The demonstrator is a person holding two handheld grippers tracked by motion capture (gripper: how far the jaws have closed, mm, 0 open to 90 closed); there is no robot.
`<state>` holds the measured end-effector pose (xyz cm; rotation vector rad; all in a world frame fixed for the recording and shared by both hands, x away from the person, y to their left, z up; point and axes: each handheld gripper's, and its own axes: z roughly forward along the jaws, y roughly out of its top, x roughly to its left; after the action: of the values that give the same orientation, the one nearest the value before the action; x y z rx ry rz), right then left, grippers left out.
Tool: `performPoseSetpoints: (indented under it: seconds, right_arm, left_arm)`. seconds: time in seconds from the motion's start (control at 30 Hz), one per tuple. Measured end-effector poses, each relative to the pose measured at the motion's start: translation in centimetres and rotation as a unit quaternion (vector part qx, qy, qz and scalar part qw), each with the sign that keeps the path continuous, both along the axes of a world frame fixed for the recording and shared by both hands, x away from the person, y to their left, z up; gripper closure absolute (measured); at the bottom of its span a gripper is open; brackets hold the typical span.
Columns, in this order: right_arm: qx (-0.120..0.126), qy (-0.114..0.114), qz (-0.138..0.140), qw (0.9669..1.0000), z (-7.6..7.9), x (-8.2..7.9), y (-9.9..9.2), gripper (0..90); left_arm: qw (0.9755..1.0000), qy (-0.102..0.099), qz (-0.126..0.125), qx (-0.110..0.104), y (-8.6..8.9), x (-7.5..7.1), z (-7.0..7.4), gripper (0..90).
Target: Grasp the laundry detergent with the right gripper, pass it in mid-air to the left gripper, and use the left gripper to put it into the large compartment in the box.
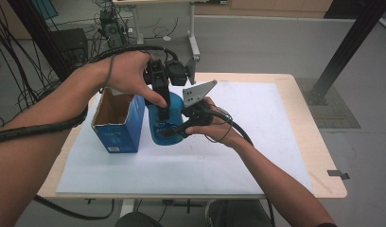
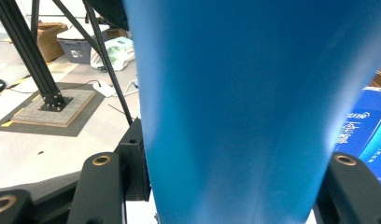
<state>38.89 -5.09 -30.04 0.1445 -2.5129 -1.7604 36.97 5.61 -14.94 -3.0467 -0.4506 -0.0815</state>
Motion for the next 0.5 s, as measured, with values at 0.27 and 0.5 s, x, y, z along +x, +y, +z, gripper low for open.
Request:
performPoseSetpoints:
  seconds: [0.27,0.5]
  right_arm:
    - [0.000,0.001,-0.004,1.0000,-0.04,0.07,-0.03,41.1]
    - [-0.001,0.004,-0.001,1.0000,0.00,-0.10,-0.21,33.2]
  left_arm:
    - [1.0000,0.000,0.004,0.003,-0.05,0.08,-0.03,37.3]
    - [0.9999,0.002,0.014,0.000,0.05,0.25,0.16,37.3]
